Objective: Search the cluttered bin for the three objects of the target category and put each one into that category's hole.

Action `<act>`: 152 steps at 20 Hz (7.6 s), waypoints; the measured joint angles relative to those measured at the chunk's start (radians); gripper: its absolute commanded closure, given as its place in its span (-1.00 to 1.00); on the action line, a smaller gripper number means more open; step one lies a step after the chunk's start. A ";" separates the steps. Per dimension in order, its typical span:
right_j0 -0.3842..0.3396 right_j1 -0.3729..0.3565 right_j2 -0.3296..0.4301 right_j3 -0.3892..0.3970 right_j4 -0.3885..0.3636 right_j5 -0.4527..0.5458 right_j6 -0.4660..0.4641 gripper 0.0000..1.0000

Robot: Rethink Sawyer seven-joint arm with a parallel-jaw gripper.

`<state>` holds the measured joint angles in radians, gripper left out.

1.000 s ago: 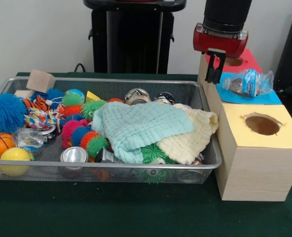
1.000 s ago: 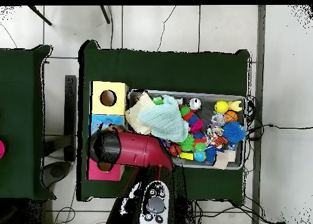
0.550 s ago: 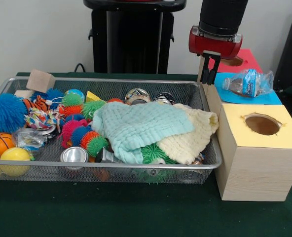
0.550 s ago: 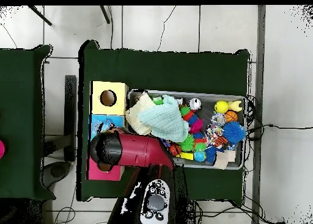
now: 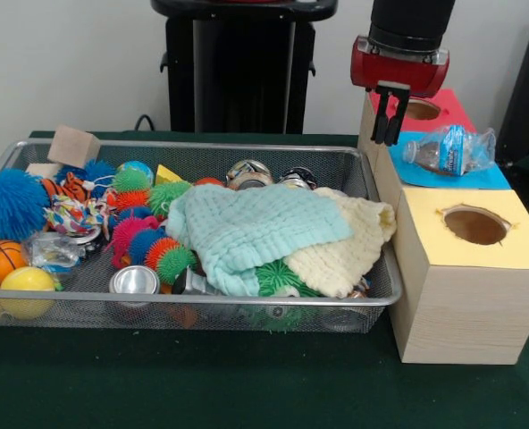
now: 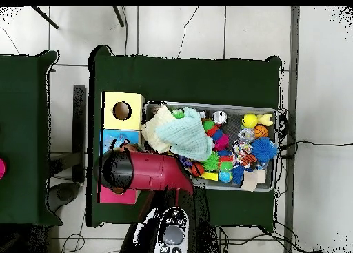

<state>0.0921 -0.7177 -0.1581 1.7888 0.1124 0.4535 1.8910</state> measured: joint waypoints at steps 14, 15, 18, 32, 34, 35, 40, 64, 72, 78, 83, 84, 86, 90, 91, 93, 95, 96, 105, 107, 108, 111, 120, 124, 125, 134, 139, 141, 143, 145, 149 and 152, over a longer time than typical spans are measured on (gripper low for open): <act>0.011 -0.027 0.018 0.002 -0.001 0.000 0.000 1.00; 0.011 -0.028 0.018 0.003 -0.001 0.000 0.000 1.00; 0.013 -0.035 0.019 0.007 -0.001 0.000 0.000 1.00; 0.062 -0.023 0.020 0.007 -0.001 0.000 0.000 1.00; 0.080 -0.022 0.020 0.007 -0.001 0.000 0.000 1.00; 0.087 -0.022 0.020 0.007 -0.001 0.000 0.000 1.00; 0.116 -0.022 0.019 0.007 -0.001 0.000 0.000 1.00; -0.032 -0.011 0.048 0.007 0.002 0.000 0.000 1.00; -0.198 0.017 0.095 0.006 -0.040 -0.001 0.000 1.00; -0.322 0.042 0.142 0.006 -0.115 -0.001 0.000 1.00; -0.403 0.066 0.184 0.001 -0.176 -0.001 0.000 1.00; -0.423 0.074 0.197 -0.002 -0.192 -0.001 0.000 1.00; -0.449 0.084 0.214 -0.007 -0.214 -0.001 0.000 1.00; -0.516 0.114 0.261 -0.025 -0.266 -0.001 0.000 1.00; -0.527 0.118 0.270 -0.028 -0.274 -0.001 0.000 1.00; -0.564 0.133 0.297 -0.039 -0.301 -0.001 0.000 1.00; -0.593 0.143 0.320 -0.047 -0.319 -0.001 0.000 1.00; -0.601 0.145 0.327 -0.050 -0.323 0.000 0.000 1.00; -0.662 0.135 0.389 -0.099 -0.350 0.079 0.000 1.00; -0.667 0.121 0.400 -0.111 -0.350 0.130 0.000 1.00; -0.667 0.115 0.403 -0.114 -0.350 0.147 0.000 1.00; -0.667 0.096 0.415 -0.130 -0.350 0.210 0.000 1.00; -0.666 0.077 0.456 -0.204 -0.351 0.278 0.000 1.00; -0.666 0.100 0.465 -0.255 -0.351 0.278 0.000 1.00; -0.666 0.108 0.467 -0.267 -0.351 0.278 0.000 1.00; -0.676 0.218 0.508 -0.397 -0.351 0.278 0.000 1.00; -0.705 0.290 0.542 -0.469 -0.373 0.278 -0.013 1.00; -0.713 0.303 0.549 -0.482 -0.384 0.278 -0.020 1.00; -0.733 0.329 0.565 -0.504 -0.405 0.278 -0.035 1.00; -0.744 0.343 0.573 -0.516 -0.416 0.279 -0.046 1.00; -0.764 0.354 0.593 -0.530 -0.425 0.294 -0.072 1.00; -0.769 0.346 0.598 -0.529 -0.427 0.318 -0.082 1.00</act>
<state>-0.6771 -0.3715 0.4399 1.2601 -0.3148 0.7711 1.8094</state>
